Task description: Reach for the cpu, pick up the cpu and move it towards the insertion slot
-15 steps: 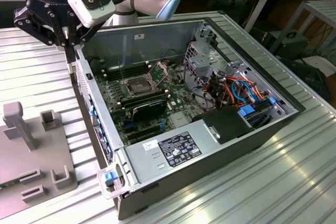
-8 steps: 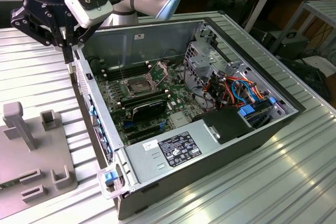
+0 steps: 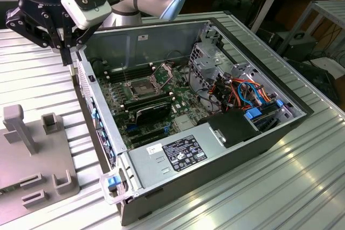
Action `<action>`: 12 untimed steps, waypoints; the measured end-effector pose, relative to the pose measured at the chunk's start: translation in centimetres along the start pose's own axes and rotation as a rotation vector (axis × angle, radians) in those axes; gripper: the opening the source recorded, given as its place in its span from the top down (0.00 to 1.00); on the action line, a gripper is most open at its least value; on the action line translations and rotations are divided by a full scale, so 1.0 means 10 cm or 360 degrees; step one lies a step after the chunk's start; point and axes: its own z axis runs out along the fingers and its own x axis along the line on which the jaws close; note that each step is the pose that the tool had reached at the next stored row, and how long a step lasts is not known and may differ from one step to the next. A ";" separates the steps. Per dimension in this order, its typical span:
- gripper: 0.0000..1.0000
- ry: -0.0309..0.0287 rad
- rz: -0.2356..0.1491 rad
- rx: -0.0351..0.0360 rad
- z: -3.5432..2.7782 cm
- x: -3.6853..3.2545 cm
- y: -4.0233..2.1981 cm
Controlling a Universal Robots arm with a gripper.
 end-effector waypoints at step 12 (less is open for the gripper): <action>0.89 0.00049 0.0000 0.0000 0.001 0.084 -0.006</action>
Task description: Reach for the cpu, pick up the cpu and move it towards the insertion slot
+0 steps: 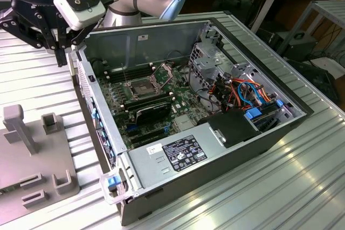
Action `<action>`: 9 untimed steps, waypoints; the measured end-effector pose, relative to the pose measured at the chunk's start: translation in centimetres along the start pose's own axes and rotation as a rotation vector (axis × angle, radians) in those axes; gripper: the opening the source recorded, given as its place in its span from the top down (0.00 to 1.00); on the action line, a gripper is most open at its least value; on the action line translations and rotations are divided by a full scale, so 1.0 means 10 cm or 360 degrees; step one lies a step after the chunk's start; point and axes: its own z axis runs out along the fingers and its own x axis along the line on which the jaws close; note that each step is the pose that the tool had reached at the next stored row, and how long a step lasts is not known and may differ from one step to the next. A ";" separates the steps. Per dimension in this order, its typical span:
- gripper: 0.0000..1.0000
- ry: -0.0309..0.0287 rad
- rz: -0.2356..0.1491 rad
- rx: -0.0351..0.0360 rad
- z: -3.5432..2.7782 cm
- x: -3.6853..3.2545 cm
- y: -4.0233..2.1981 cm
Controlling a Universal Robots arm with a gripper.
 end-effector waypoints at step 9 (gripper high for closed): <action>0.89 0.00056 0.0000 0.0000 0.001 0.037 -0.003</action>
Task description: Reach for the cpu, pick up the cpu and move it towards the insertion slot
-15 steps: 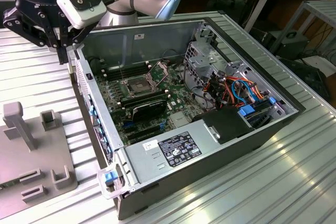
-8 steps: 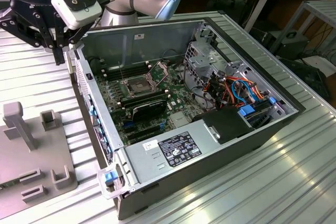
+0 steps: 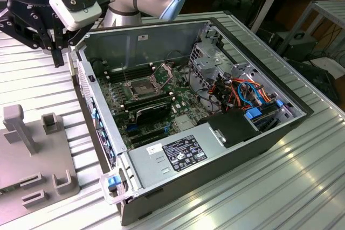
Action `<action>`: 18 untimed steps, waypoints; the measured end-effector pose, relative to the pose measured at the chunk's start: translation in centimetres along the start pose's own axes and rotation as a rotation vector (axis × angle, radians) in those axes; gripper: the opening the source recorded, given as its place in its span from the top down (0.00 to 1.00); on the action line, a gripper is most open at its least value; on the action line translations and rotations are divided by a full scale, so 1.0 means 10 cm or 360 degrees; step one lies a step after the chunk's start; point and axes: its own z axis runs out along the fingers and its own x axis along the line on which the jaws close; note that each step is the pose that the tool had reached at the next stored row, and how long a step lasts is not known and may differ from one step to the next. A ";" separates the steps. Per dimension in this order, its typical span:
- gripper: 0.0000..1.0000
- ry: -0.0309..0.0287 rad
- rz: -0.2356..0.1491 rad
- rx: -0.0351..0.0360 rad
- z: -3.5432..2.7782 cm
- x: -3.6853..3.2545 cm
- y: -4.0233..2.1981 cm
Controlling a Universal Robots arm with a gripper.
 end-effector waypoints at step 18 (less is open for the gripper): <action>0.89 0.00234 0.0001 0.0002 0.011 0.106 -0.009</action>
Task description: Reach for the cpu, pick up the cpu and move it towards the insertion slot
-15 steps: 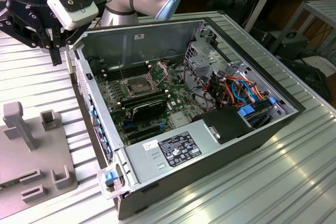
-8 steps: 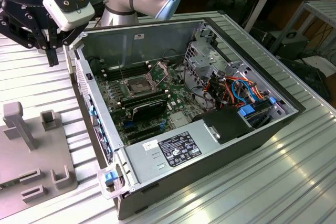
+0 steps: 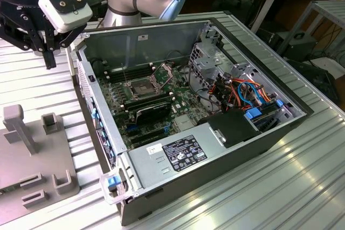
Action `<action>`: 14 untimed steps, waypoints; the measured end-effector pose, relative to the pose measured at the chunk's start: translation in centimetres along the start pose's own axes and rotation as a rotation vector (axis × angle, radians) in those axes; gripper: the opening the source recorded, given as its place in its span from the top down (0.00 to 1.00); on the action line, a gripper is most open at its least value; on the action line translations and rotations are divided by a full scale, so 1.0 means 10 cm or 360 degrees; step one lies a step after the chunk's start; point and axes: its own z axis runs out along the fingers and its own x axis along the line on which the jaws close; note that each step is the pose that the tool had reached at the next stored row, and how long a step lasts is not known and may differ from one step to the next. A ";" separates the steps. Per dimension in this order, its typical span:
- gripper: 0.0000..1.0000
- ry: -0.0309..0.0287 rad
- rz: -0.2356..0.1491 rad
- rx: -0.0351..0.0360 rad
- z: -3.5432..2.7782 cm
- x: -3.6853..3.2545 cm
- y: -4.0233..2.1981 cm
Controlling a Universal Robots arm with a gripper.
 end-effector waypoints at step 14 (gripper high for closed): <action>0.89 0.00239 0.0001 0.0002 0.009 0.062 -0.008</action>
